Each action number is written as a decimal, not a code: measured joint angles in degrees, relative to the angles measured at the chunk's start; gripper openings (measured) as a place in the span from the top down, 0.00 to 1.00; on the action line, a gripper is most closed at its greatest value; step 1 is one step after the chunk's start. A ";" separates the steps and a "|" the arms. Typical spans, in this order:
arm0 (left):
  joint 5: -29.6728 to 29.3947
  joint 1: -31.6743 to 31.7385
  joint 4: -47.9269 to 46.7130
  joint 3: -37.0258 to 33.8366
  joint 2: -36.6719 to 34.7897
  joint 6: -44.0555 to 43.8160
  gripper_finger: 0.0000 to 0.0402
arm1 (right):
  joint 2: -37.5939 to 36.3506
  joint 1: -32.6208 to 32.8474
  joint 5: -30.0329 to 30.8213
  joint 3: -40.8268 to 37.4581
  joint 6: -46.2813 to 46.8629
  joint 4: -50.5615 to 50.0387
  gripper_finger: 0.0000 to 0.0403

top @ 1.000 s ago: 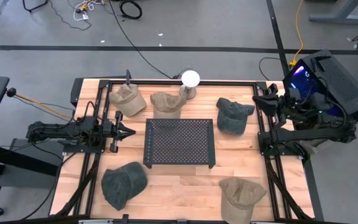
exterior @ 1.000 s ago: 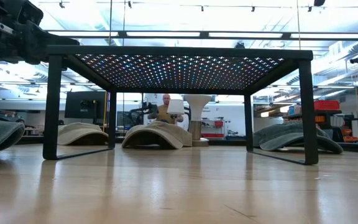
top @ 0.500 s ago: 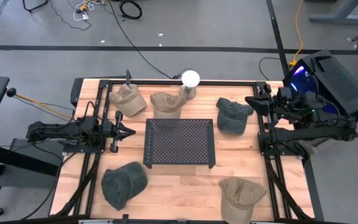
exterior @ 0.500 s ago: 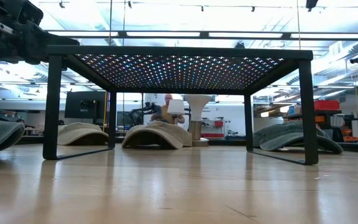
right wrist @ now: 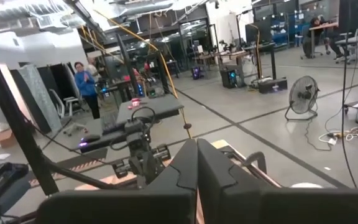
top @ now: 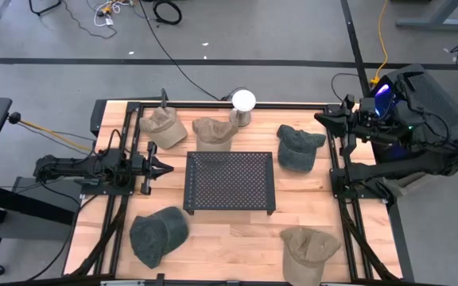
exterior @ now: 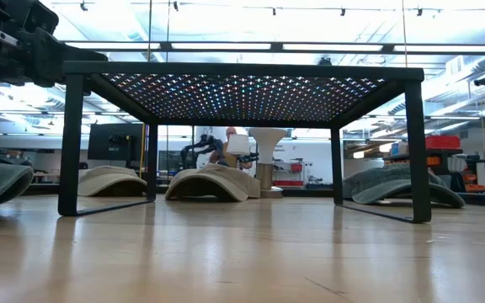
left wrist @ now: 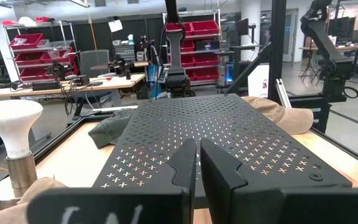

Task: Pick & Place hat
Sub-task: Put the top black cap on the shelf

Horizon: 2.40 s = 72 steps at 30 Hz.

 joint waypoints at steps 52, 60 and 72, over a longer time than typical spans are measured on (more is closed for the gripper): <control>0.02 0.00 0.00 0.00 -0.02 0.00 0.93 | 19.34 -6.87 1.43 2.35 -7.94 -8.56 0.98; 0.00 0.00 -0.02 0.00 -0.02 0.00 0.93 | 19.79 -18.39 -2.12 2.40 2.08 -19.42 0.84; 0.02 0.00 0.00 0.00 -0.02 0.00 0.93 | 25.10 -28.91 -5.67 2.40 9.65 -37.00 0.59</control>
